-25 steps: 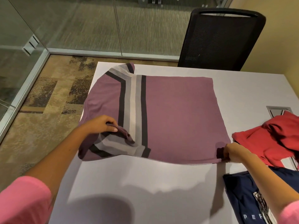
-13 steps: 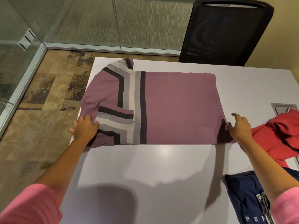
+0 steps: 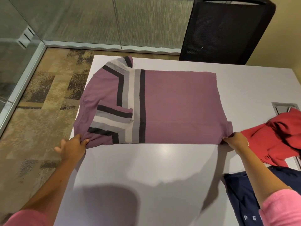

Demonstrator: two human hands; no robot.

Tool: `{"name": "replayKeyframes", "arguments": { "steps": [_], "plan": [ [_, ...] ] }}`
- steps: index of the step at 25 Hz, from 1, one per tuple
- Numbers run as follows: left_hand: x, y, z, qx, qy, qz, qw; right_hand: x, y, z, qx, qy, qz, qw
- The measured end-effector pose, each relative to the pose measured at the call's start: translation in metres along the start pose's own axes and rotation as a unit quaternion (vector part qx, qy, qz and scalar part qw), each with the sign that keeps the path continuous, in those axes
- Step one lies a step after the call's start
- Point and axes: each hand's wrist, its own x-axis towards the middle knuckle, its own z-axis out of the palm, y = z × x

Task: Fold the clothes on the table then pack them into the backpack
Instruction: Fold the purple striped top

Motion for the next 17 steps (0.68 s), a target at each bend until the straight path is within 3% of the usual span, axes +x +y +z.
{"name": "replayKeyframes", "arguments": {
  "steps": [7,10,14,17],
  "plan": [
    [0.001,-0.016,0.008,-0.008,-0.015,-0.034,0.999,0.001,0.032,-0.013,-0.145,-0.074,0.062,0.985],
    [-0.009,-0.019,0.018,-0.010,0.025,-0.057,0.998,-0.003,0.044,-0.012,-0.191,-0.082,0.074,0.975],
    [-0.032,0.002,0.025,-0.029,0.163,-0.057,0.985,-0.017,0.040,-0.021,-0.141,-0.044,0.006,0.989],
    [-0.037,0.043,0.017,-0.058,0.194,-0.035,0.979,-0.019,0.042,-0.020,-0.027,0.015,-0.050,0.998]
  ]
}}
